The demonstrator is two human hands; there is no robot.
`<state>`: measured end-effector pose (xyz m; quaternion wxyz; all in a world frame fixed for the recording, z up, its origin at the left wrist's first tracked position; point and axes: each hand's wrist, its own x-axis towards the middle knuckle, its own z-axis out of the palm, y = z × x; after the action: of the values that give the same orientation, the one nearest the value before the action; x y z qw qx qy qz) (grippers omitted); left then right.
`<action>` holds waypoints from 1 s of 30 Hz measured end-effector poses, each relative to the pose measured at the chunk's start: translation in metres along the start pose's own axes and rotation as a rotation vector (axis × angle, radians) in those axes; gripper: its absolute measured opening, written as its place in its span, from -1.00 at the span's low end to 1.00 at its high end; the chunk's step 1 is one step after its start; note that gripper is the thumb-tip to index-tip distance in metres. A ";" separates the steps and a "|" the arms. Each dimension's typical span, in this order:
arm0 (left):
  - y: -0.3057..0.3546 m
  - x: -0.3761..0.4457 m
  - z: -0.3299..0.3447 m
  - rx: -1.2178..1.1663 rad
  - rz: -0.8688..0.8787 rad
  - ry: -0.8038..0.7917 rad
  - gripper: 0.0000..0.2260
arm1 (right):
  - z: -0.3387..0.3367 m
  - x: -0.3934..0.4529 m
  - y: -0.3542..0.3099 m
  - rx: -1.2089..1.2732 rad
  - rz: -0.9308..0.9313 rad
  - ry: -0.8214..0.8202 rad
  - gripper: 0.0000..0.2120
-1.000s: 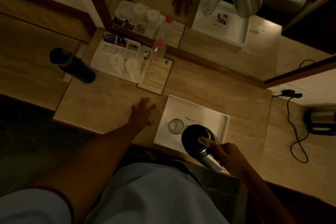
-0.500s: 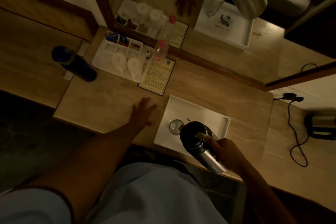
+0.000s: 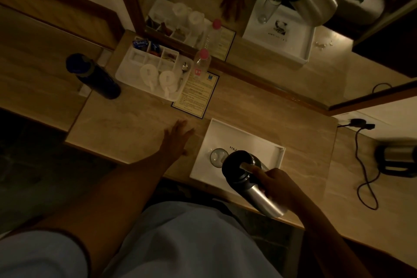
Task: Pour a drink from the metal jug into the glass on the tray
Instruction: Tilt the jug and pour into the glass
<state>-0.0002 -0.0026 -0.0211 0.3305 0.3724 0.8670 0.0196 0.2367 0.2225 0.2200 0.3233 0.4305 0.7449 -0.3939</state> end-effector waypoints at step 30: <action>0.000 -0.001 -0.002 -0.003 0.001 0.000 -0.09 | 0.002 0.014 0.001 -0.039 -0.060 0.004 -0.32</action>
<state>-0.0009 -0.0026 -0.0188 0.3308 0.3725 0.8668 0.0210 0.2317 0.2268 0.2071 0.3183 0.4024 0.7655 -0.3882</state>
